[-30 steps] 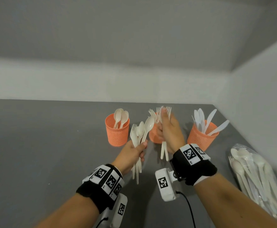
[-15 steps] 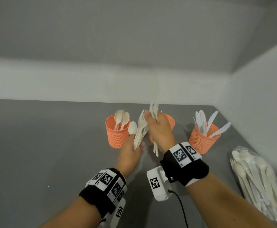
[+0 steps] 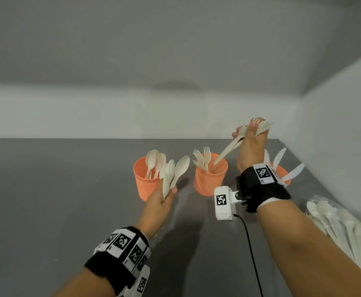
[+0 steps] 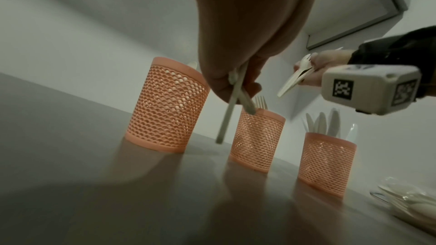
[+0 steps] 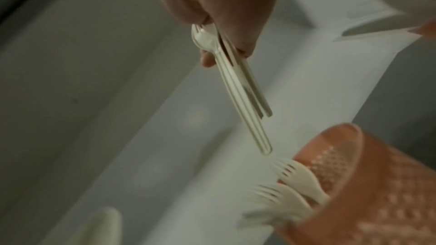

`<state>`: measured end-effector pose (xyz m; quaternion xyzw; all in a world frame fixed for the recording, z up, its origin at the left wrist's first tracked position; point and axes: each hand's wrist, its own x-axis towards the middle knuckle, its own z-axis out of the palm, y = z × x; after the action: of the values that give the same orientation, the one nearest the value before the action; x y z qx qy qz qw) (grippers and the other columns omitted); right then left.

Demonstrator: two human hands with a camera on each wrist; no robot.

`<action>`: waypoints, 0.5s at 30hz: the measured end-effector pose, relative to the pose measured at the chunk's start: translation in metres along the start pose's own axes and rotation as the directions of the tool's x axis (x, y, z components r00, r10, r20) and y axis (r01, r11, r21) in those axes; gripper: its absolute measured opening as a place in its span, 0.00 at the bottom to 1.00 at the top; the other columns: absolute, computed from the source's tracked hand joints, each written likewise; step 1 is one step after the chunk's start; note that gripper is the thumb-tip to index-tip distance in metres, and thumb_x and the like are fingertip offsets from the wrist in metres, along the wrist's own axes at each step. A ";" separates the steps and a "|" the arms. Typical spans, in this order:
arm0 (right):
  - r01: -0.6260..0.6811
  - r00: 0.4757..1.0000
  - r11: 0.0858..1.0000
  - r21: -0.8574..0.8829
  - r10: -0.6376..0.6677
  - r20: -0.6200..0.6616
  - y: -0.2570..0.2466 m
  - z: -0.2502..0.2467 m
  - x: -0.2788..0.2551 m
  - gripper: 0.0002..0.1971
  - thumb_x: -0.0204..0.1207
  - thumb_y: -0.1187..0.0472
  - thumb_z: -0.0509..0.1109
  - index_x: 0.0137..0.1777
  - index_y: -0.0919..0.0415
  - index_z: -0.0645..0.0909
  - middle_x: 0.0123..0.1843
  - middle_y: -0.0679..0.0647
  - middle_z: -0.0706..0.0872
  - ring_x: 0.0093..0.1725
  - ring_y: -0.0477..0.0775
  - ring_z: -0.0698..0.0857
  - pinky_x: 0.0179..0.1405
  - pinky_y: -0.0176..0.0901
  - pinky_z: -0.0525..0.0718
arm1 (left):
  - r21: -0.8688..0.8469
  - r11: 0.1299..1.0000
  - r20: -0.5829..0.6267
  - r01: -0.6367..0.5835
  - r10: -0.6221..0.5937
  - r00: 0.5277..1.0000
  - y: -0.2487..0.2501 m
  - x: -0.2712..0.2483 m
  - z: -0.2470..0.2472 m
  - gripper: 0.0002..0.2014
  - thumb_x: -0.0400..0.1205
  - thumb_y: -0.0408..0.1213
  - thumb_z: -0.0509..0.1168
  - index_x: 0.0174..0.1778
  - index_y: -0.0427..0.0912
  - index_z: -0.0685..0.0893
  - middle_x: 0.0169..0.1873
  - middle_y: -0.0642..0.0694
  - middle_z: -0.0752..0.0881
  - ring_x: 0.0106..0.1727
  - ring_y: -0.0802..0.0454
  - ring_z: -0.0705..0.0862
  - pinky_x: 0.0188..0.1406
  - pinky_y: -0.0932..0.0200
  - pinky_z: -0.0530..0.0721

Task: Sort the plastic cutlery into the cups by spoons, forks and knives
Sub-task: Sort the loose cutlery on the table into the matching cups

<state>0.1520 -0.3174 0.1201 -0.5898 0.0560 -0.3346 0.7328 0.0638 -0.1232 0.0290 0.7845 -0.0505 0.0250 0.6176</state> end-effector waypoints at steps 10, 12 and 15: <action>0.013 0.914 0.834 -0.552 0.214 0.345 0.071 0.002 -0.009 0.18 0.79 0.62 0.66 0.67 0.63 0.72 0.62 0.56 0.78 0.60 0.49 0.76 0.61 0.37 0.71 | -0.102 0.994 -0.093 -0.048 0.038 0.995 0.009 0.028 -0.024 0.19 0.79 0.37 0.67 0.66 0.44 0.74 0.42 0.51 0.80 0.34 0.63 0.78 0.31 0.68 0.79; 0.096 0.942 0.837 -0.538 0.099 0.322 0.066 0.001 -0.014 0.19 0.77 0.65 0.67 0.67 0.66 0.72 0.65 0.61 0.77 0.61 0.49 0.74 0.63 0.37 0.69 | -0.152 0.988 -0.156 -0.035 0.011 0.988 0.016 0.042 -0.033 0.11 0.78 0.37 0.69 0.52 0.36 0.81 0.30 0.50 0.79 0.23 0.64 0.74 0.27 0.68 0.74; 0.236 0.938 0.828 -0.508 -0.058 0.341 0.045 -0.019 -0.036 0.17 0.76 0.67 0.68 0.64 0.65 0.75 0.61 0.61 0.78 0.58 0.50 0.76 0.62 0.39 0.73 | -0.306 0.949 -0.261 -0.070 -0.013 0.965 0.037 0.064 -0.050 0.08 0.76 0.36 0.71 0.41 0.36 0.80 0.29 0.43 0.79 0.25 0.58 0.77 0.27 0.65 0.77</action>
<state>0.1340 -0.3095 0.0626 -0.8203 -0.0139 -0.2638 0.5072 0.1249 -0.0865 0.0830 0.6659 0.0161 0.1284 0.7347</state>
